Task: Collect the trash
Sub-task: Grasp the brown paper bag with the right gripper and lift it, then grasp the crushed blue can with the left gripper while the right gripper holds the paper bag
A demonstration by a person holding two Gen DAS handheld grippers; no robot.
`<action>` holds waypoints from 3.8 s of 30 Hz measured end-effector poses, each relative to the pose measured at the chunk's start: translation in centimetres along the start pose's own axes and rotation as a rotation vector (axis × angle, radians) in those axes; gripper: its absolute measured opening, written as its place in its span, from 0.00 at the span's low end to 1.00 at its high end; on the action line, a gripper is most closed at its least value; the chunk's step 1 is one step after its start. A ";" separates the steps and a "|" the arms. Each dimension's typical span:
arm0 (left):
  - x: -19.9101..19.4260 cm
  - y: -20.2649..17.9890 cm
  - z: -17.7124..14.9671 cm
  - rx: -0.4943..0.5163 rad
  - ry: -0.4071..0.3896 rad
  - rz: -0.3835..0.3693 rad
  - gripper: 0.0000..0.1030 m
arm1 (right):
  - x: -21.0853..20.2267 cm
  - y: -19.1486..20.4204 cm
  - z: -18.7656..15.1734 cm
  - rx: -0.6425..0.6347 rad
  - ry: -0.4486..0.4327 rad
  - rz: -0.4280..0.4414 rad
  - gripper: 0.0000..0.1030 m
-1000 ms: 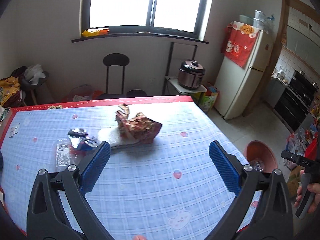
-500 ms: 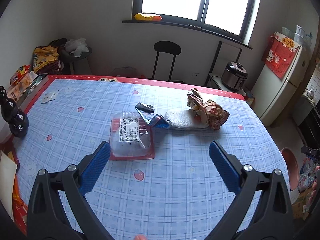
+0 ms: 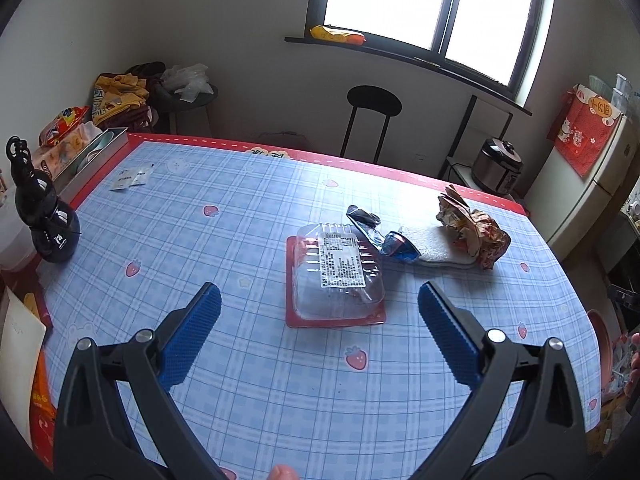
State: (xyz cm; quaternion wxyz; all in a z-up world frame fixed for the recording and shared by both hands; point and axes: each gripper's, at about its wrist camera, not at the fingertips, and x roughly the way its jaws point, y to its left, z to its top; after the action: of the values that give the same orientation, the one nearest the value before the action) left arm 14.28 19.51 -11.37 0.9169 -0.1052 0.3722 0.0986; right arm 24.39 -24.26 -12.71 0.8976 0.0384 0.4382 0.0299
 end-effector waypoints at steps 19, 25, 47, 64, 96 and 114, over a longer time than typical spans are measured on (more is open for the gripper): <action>3.2 5.5 1.3 -0.063 0.025 -0.046 0.94 | 11.5 14.1 5.3 -0.303 0.012 0.161 0.95; 3.7 6.4 1.1 -0.077 0.038 -0.033 0.94 | 16.5 19.6 7.2 -0.427 0.033 0.132 0.94; 3.8 7.2 -0.3 -0.099 0.065 -0.024 0.94 | 17.6 20.5 6.4 -0.532 0.018 0.035 0.87; 2.9 4.5 -0.6 -0.065 0.062 -0.076 0.94 | 10.4 15.8 4.5 -0.455 -0.047 0.142 0.87; 13.3 3.0 0.2 -0.189 0.246 -0.182 0.76 | 6.1 10.4 -2.2 -0.302 -0.009 0.181 0.87; 16.9 -9.9 2.0 0.453 0.219 -0.196 0.70 | 6.2 8.1 -2.0 -0.228 -0.005 0.158 0.87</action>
State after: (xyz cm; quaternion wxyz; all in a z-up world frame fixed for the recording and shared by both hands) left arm 30.06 12.33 -20.63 0.8766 0.0570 0.4697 -0.0882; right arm 26.46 -15.53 -18.07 0.8921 -0.0291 0.4251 0.1500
